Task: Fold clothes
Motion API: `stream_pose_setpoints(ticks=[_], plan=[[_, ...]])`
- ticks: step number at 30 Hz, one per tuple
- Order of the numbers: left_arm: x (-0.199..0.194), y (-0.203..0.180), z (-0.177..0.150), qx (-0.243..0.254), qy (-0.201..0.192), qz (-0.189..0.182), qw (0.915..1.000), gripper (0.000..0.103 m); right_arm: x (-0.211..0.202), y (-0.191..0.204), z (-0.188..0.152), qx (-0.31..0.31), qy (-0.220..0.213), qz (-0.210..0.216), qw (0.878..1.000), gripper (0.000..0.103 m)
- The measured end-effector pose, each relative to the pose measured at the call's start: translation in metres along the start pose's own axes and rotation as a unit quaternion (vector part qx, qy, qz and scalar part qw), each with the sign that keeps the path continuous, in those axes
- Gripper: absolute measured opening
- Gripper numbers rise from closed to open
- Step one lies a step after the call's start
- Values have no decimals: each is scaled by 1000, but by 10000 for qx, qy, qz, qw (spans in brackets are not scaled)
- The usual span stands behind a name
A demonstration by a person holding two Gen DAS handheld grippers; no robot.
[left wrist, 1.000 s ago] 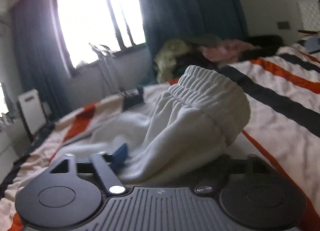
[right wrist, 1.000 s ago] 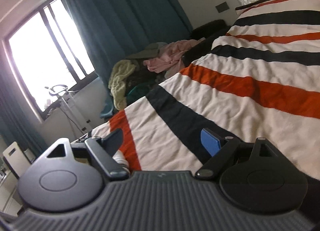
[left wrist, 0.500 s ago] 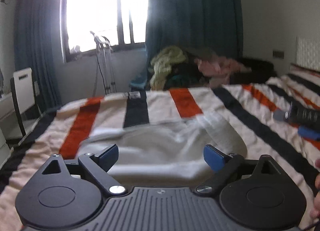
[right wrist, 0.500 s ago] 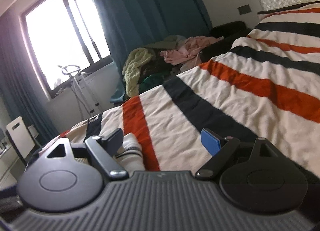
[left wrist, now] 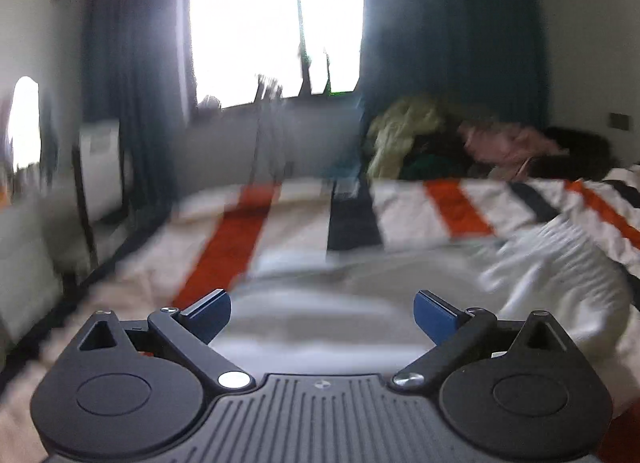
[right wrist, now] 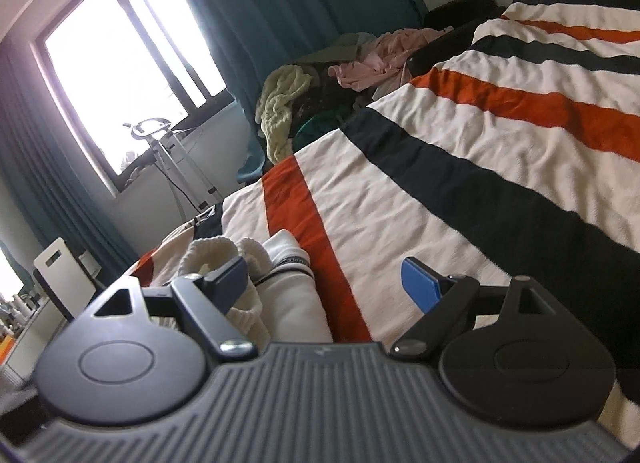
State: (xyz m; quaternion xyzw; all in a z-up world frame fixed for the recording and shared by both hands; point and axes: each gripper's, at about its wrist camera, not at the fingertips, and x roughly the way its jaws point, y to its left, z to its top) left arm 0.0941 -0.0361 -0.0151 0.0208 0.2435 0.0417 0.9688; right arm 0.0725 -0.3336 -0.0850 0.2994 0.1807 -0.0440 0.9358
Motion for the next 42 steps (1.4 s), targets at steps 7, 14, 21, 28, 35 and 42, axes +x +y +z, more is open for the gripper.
stream_pose_setpoints(ticks=[7,14,21,28,35,42], plan=[[6,16,-6,-304,509,-35,9982,98,5,-11,-5,459,251,233,9984,86],[5,20,-8,-349,489,-113,9981,98,5,-9,-7,526,289,388,9974,86],[-2,22,-11,-324,452,-112,9984,98,7,-30,-9,1448,437,833,9850,83],[-7,24,-11,-405,426,-126,9982,98,19,-28,-15,1853,719,1581,9672,84],[-12,25,-12,-419,399,-111,9983,98,42,24,-23,410,1074,1766,9775,84],[-21,34,-9,-732,274,-105,9969,98,58,52,-36,-900,1133,1414,9793,56]])
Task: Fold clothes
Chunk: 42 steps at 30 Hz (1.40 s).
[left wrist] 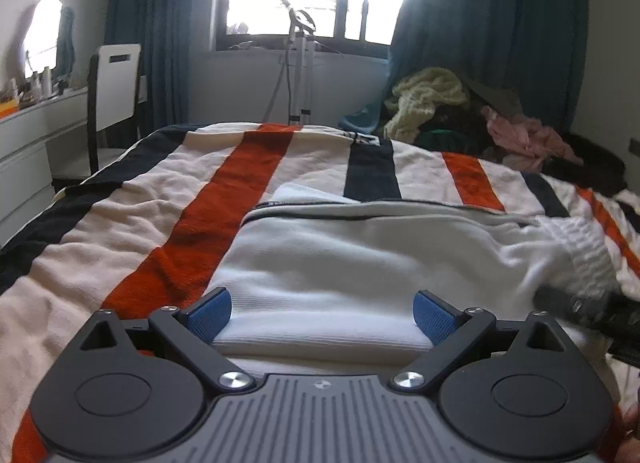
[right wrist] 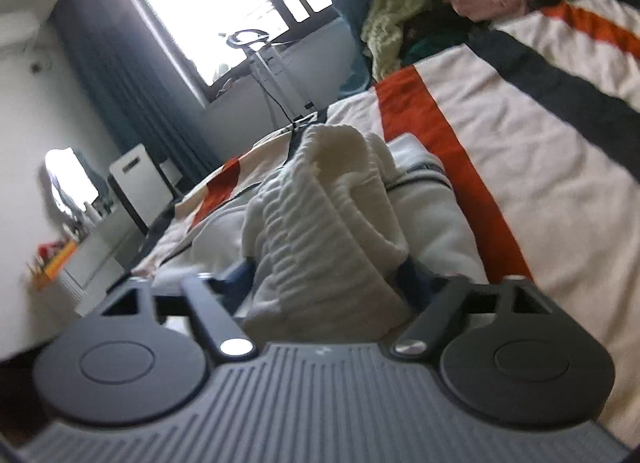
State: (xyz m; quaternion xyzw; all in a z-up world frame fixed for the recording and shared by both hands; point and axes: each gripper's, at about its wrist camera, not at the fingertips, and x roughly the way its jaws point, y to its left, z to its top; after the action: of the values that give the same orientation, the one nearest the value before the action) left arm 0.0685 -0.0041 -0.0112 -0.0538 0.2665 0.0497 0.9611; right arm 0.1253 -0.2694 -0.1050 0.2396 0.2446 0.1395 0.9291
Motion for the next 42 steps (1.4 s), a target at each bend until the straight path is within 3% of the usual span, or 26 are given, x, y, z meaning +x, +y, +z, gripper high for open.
stream_pose_setpoints(ticks=[3,6,9,12,14,18,22,25,30,32,35,38,42], plan=[[-5,7,4,-235,-61,-2,9997,99,-10,6,6,-176,-218,-47,9996,46],[-11,16,8,-485,-148,-53,9987,99,-34,15,19,-190,-744,-63,9970,44],[-11,24,9,-641,-150,119,9978,99,-51,7,26,-133,-1133,-337,9929,44],[-4,40,9,-1210,155,-76,9925,99,-45,-29,23,491,-882,-551,9934,46],[2,47,6,-1450,354,-164,9887,99,-36,-51,15,1052,-599,-432,9917,52],[9,58,0,-1731,600,-236,9828,100,-35,-62,8,1518,-480,-452,9862,82],[13,68,-4,-2061,757,-341,9750,100,-30,-71,1,1906,-91,-307,9811,82],[16,72,-6,-2241,860,-433,9698,100,-20,-81,-11,2302,358,-259,9721,90],[20,78,-9,-2544,954,-603,9605,100,-17,-67,-6,2066,394,61,9776,94],[21,80,-9,-2670,968,-670,9565,100,-22,-62,-4,1949,172,255,9803,94],[24,83,-11,-2858,990,-772,9501,99,-28,-66,0,2127,-153,598,9752,94],[31,82,-14,-2919,1114,-913,9455,99,-14,-66,-4,1996,231,204,9794,92],[35,80,-17,-2872,1127,-975,9462,98,0,-58,-10,1552,547,-68,9863,92]])
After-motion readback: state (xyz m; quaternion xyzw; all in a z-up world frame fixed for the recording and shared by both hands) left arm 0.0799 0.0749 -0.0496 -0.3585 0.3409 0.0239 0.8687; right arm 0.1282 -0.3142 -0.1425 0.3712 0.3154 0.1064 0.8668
